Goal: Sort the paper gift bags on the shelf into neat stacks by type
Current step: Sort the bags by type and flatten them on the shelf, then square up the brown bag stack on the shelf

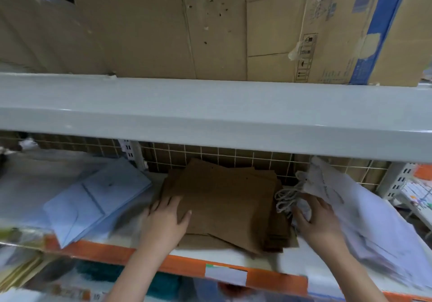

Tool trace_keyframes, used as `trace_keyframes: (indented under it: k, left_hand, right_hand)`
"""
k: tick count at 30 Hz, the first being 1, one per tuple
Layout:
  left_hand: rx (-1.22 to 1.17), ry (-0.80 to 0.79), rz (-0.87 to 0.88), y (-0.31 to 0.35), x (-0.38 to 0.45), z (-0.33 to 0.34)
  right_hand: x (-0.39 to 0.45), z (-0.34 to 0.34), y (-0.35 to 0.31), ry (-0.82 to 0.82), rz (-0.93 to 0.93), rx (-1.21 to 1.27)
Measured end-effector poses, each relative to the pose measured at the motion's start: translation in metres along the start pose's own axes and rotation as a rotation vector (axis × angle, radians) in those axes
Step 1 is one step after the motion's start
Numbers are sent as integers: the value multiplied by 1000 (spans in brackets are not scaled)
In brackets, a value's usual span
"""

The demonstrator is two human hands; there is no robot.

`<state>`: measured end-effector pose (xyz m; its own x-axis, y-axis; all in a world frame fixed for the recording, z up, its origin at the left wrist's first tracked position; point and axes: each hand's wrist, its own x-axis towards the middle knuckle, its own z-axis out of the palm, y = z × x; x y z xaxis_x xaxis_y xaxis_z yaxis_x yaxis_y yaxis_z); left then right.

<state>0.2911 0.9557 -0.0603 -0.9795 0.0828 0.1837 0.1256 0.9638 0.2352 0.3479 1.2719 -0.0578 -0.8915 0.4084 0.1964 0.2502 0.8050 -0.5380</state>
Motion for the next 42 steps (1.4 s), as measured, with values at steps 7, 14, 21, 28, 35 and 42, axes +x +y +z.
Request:
trace_keyframes:
  k: [7,14,21,28,35,42]
  left_hand:
    - [-35,106,39,-91,-12,-41]
    - [40,157,59,-206,-27,-70]
    - [111,206,21,-319,-50,-103]
    - [125,223,-83,-414,-65,-126]
    - [155,224,-210,-506,-66,-136]
    - [194,307,-258,-593,-29,-148]
  right_hand:
    - [-42,51,-102,-106,-180,-15]
    - [-92,100,-203,-172,-248,-5]
    - [-140,163,-304,-168,-340,6]
    - [-164,224,-400,-304,-436,-32]
    - [-161,283,-487,-413,-551,-19]
    - [-143,354,-558,-475,-564,5]
